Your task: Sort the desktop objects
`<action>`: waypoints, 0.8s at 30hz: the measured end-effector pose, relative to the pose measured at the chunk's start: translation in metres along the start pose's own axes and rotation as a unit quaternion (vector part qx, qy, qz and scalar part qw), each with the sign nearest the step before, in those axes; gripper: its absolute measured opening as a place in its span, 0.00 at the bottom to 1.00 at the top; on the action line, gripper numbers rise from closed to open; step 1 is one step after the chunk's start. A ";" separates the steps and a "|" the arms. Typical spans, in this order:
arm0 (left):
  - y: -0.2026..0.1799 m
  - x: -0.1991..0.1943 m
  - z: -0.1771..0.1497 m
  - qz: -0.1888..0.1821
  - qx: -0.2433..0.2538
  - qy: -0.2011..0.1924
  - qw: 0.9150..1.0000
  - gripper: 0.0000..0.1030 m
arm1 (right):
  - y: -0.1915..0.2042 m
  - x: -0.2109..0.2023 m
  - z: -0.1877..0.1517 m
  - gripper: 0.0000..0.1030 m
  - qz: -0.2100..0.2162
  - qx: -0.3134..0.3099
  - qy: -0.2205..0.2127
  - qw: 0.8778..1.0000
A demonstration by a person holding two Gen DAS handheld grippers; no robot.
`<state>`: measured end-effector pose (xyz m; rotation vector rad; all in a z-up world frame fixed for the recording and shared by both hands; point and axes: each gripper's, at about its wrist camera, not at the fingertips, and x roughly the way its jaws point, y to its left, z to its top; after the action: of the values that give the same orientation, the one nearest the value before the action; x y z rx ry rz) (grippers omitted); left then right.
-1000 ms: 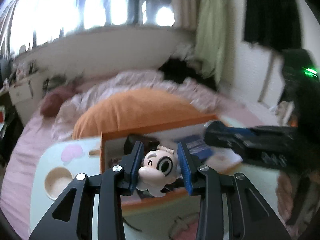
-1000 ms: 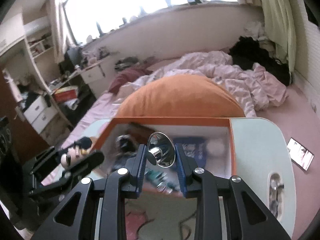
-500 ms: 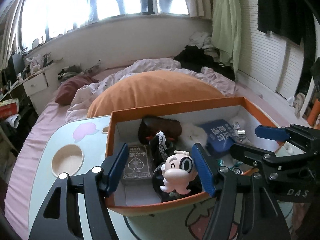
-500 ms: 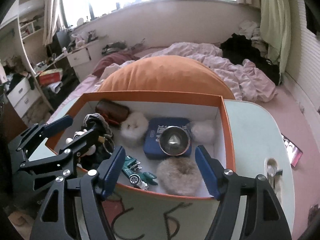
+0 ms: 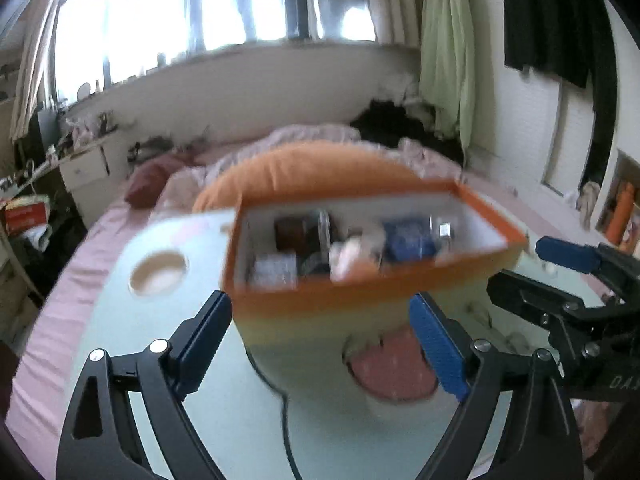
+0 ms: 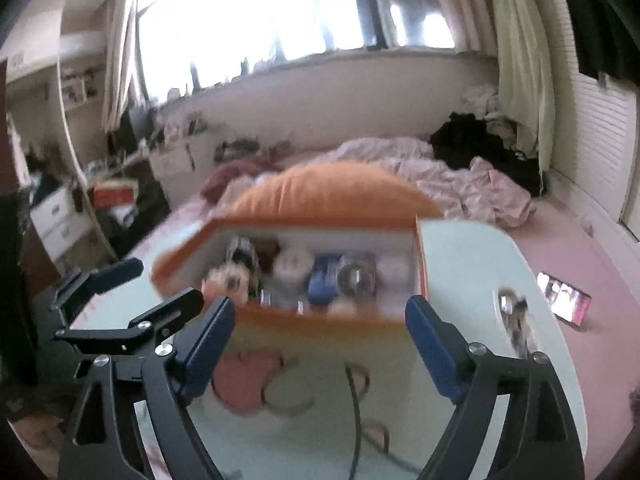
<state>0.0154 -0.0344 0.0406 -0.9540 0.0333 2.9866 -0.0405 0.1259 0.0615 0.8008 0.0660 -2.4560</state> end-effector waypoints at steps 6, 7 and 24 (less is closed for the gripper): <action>0.000 0.037 -0.025 0.009 -0.024 0.094 0.995 0.87 | -0.012 0.024 -0.016 0.84 0.003 0.017 0.081 0.997; 0.000 0.038 -0.024 0.019 -0.024 0.097 0.995 0.87 | -0.014 0.030 -0.019 0.84 0.003 0.021 0.095 0.995; 0.005 0.043 -0.021 0.032 -0.032 0.105 0.993 1.00 | -0.028 0.048 -0.044 1.00 -0.039 -0.031 0.103 0.993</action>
<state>-0.0071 -0.0396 -0.0016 -1.2950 -0.0328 2.9464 -0.0641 0.1358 -0.0043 1.0399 0.2520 -2.4223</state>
